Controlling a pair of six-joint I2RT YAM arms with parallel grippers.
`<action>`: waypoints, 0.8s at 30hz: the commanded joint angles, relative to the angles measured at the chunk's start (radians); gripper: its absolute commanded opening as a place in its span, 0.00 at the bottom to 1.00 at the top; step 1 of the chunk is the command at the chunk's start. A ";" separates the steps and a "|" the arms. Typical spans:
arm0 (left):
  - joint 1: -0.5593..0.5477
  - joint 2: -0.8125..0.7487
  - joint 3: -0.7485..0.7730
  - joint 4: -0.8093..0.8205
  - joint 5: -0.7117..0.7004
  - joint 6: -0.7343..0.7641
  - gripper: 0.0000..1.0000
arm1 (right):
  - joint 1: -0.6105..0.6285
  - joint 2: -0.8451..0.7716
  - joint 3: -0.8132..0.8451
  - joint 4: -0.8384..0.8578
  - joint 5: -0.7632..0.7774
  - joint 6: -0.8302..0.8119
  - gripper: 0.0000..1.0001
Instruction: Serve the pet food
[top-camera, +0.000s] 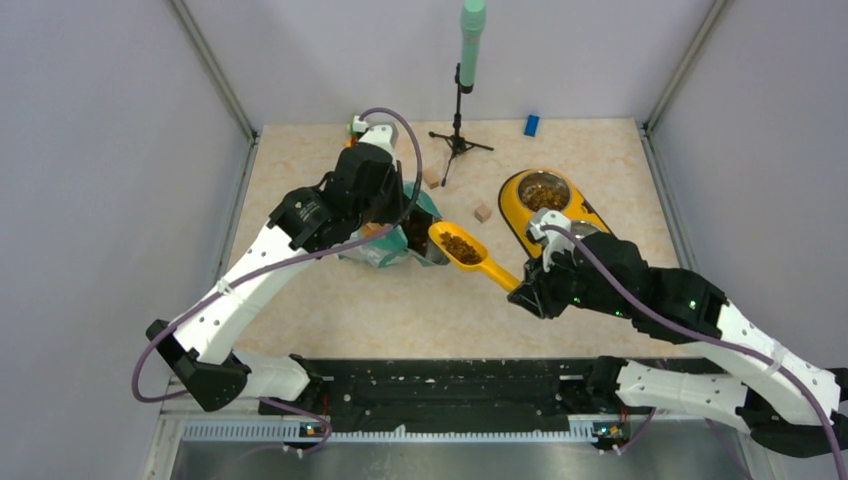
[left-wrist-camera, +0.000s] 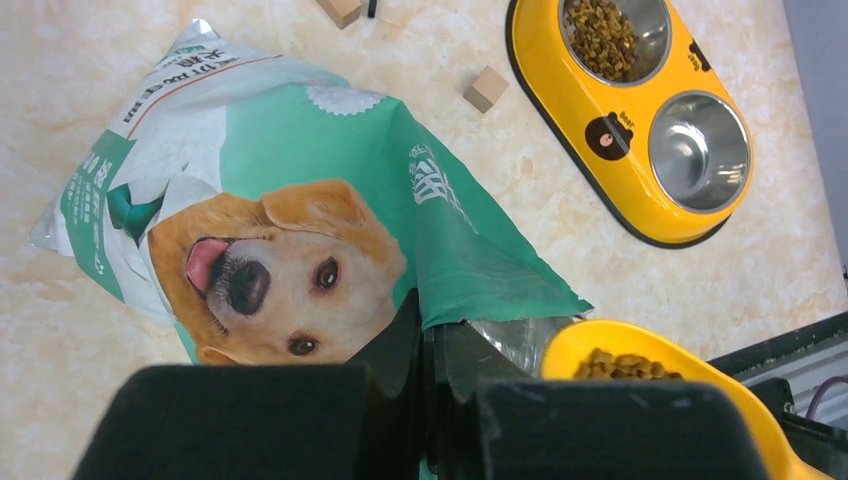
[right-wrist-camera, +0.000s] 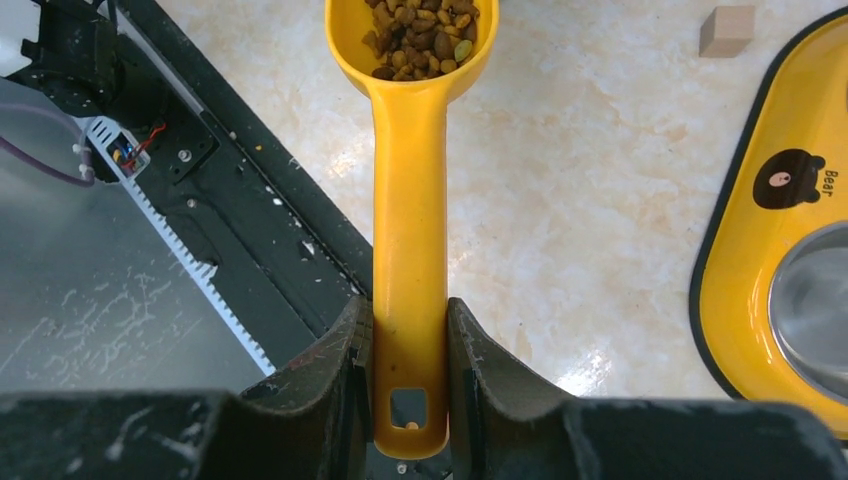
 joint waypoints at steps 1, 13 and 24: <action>0.035 0.005 0.051 0.099 -0.083 -0.014 0.00 | 0.008 -0.050 0.048 -0.044 0.066 0.057 0.00; 0.071 0.021 0.057 0.118 -0.077 0.006 0.00 | 0.008 -0.069 0.087 -0.233 0.410 0.237 0.00; 0.071 0.014 0.027 0.159 -0.059 0.001 0.00 | -0.168 0.027 0.008 -0.224 0.426 0.337 0.00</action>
